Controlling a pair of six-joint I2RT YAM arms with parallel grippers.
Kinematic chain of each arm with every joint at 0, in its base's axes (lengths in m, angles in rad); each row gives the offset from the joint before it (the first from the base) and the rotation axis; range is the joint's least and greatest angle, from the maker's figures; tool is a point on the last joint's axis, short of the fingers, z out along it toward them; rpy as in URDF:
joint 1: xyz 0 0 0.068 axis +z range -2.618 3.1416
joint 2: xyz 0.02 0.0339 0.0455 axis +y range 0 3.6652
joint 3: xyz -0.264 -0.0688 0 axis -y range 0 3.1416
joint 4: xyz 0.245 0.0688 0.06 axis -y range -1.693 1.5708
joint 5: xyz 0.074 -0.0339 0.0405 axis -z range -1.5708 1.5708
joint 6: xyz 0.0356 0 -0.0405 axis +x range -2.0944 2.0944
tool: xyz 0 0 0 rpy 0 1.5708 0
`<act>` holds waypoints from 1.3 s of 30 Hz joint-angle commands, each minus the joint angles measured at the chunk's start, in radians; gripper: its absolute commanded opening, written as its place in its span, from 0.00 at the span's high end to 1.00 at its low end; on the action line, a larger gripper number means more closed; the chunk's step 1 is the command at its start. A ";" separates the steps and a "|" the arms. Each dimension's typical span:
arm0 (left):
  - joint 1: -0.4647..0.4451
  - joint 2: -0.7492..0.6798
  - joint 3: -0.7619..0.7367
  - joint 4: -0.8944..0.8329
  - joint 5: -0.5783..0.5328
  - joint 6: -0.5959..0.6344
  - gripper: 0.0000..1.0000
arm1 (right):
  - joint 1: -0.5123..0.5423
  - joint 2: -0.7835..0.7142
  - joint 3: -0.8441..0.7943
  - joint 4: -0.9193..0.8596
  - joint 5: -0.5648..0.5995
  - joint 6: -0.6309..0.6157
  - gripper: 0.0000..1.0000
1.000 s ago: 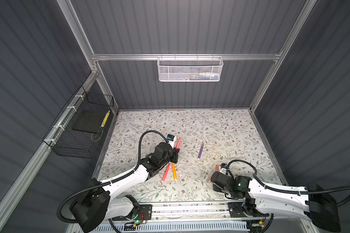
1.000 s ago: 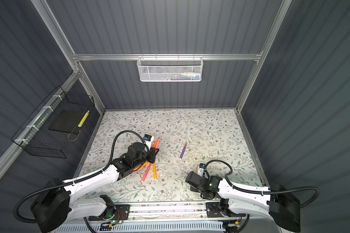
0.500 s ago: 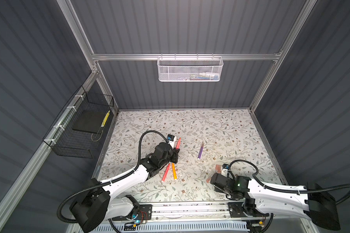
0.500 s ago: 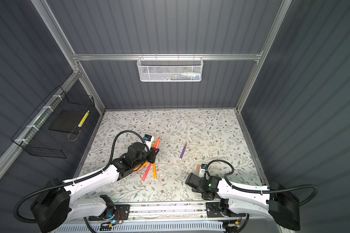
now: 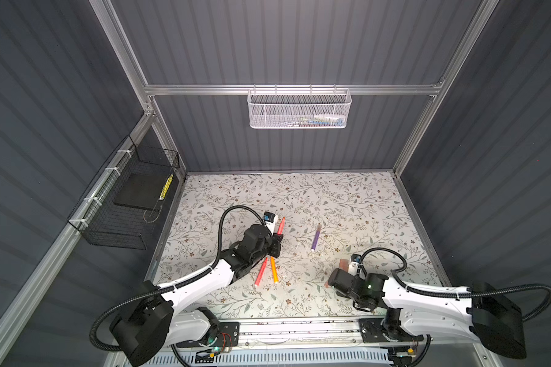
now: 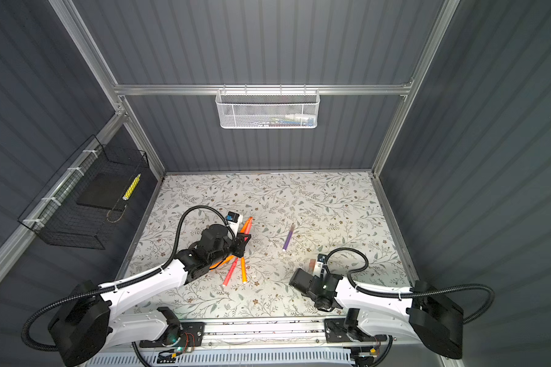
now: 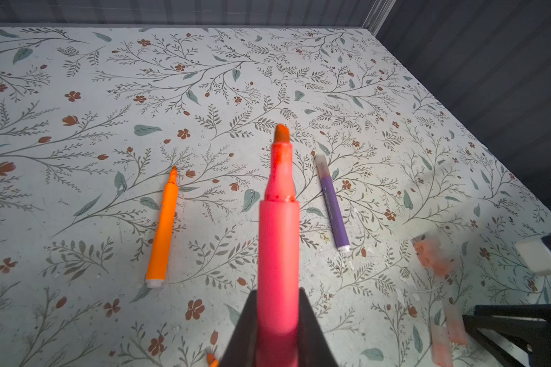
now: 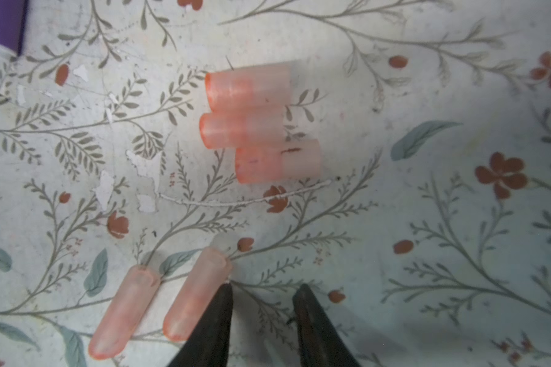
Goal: Insert the pens into the pen caps
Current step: 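Lower the right gripper onto a pink cap and close on it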
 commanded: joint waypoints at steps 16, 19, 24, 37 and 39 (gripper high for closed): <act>0.000 -0.001 -0.010 0.022 0.022 0.025 1.00 | -0.038 -0.212 0.047 -0.055 -0.009 -0.080 0.56; 0.001 -0.001 -0.008 0.019 0.021 0.025 1.00 | -0.038 -0.145 0.050 -0.039 -0.021 -0.076 0.56; 0.000 -0.001 -0.010 0.023 0.022 0.026 1.00 | -0.036 -0.042 0.053 0.010 -0.051 -0.084 0.58; 0.000 -0.002 -0.009 0.024 0.025 0.025 1.00 | -0.036 0.058 0.064 0.056 -0.067 -0.098 0.57; 0.000 -0.001 -0.008 0.019 0.025 0.025 1.00 | -0.036 0.080 0.070 0.058 -0.065 -0.098 0.57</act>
